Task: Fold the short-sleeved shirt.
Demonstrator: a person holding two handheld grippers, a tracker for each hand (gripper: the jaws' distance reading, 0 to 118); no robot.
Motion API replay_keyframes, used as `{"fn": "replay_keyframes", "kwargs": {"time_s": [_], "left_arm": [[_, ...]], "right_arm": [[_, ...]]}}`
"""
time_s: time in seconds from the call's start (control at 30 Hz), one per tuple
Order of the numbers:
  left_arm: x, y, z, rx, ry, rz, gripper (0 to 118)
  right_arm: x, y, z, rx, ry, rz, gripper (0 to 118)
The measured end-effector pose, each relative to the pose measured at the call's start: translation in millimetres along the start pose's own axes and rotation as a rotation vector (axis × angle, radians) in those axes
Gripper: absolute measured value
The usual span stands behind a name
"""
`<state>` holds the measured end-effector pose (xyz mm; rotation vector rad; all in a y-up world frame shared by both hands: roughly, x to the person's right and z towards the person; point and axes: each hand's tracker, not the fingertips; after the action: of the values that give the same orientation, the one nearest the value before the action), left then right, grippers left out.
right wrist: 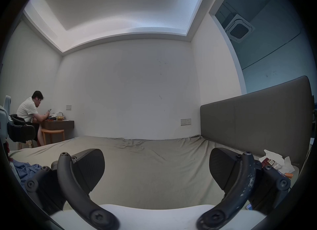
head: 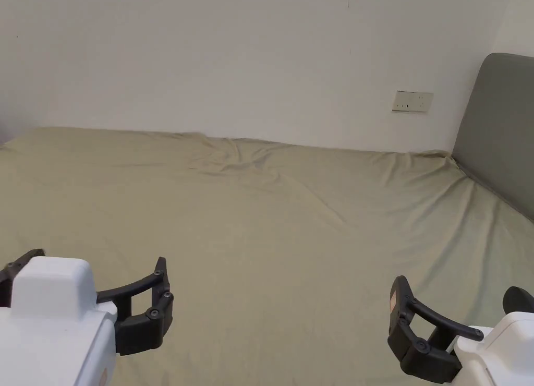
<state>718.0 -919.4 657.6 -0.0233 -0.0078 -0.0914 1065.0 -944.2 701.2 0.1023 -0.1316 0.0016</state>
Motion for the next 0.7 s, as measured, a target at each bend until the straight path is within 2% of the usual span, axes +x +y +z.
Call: {"fn": "replay_keyframes", "kwargs": {"time_s": [0.03,0.07,0.1,0.13,0.17,0.2,0.23,0.3,0.37,0.43,0.57,0.7], "left_arm": [[3,2,4,0.01,-0.012,-0.013,84],[6,2,5,0.027,0.0,-0.017,44],[8,2,5,0.045,0.025,-0.021,19],[10,2,3,0.05,0.043,-0.015,7],[9,1,2,0.045,0.048,0.001,4],[7,2,2,0.034,0.036,0.023,0],[5,3,2,0.014,-0.012,0.06,0],[5,2,4,0.02,-0.045,0.066,0],[11,-1,7,0.026,-0.039,-0.002,0],[16,1,8,0.009,-0.057,-0.041,0],[11,1,8,-0.006,-0.094,0.058,0],[-2,3,13,-0.02,-0.043,0.068,0]], "right_arm": [[-1,0,1,-0.004,0.009,0.007,118],[-2,2,2,-0.01,0.019,0.017,108],[-3,2,3,-0.013,0.029,0.036,90],[-6,2,4,0.006,0.031,0.065,67],[-9,2,5,0.023,0.012,0.095,31],[-11,2,5,0.027,-0.007,0.118,9],[-12,1,4,0.024,-0.017,0.117,3],[-10,3,6,0.016,-0.013,0.087,1],[-7,6,7,0.001,-0.007,0.013,1],[-7,6,7,0.005,-0.016,0.01,1],[-11,4,4,-0.009,-0.02,0.009,1],[-32,3,0,-0.016,0.054,0.005,1]]}}
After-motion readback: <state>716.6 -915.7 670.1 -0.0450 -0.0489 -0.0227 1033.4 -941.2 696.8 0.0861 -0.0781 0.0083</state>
